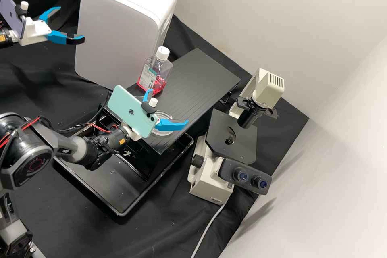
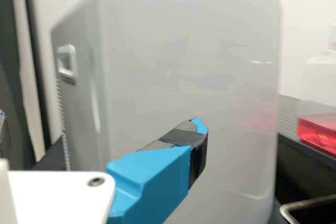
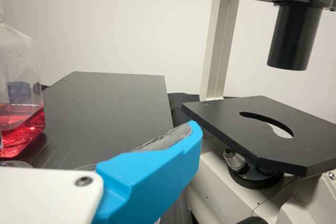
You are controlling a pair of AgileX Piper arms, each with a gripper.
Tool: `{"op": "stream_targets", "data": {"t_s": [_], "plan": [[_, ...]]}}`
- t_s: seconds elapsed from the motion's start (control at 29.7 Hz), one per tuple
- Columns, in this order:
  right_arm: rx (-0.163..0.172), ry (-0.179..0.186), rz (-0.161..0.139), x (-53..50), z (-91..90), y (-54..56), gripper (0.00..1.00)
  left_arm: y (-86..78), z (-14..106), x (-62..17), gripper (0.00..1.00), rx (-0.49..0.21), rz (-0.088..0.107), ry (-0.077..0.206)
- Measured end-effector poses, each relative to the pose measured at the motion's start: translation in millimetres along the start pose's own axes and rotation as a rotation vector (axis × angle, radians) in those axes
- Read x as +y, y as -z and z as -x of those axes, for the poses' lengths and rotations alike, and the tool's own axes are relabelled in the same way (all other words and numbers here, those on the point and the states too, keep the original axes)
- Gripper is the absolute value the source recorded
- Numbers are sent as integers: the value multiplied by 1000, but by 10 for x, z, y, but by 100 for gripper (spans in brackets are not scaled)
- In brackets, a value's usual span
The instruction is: Place the lid on the petri dish
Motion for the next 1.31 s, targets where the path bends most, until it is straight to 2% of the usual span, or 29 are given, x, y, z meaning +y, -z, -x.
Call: {"op": "stream_targets", "data": {"t_s": [0.13, 0.2, 0.27, 0.3, 0.54, 0.67, 0.84, 1.04, 1.21, 1.31], "plan": [[0, 0, 0, 0, 0, 0, 100, -95, 46, -127, 100, -68, -9, 10], [0, 0, 0, 0, 0, 0, 100, -141, 85, -197, 100, -94, -13, 40], [0, 0, 0, 0, 0, 0, 100, -185, 111, -234, 100, -122, -10, 59], [0, 0, 0, 0, 0, 0, 100, -203, 124, -249, 100, -131, -4, 67], [0, 0, 0, 0, 0, 0, 100, -297, 176, -320, 100, -177, -6, 97], [0, 0, 0, 0, 0, 0, 100, -362, 208, -398, 100, -203, -6, 128], [0, 0, 0, 0, 0, 0, 100, -439, 223, -468, 100, -230, -5, 153], [0, 0, 0, 0, 0, 0, 100, -498, 234, -613, 100, -251, -9, 202], [0, 0, 0, 0, 0, 0, 100, -547, 231, -693, 100, -258, -7, 224], [0, 0, 0, 0, 0, 0, 100, -568, 186, -721, 100, -266, -27, 222]]}}
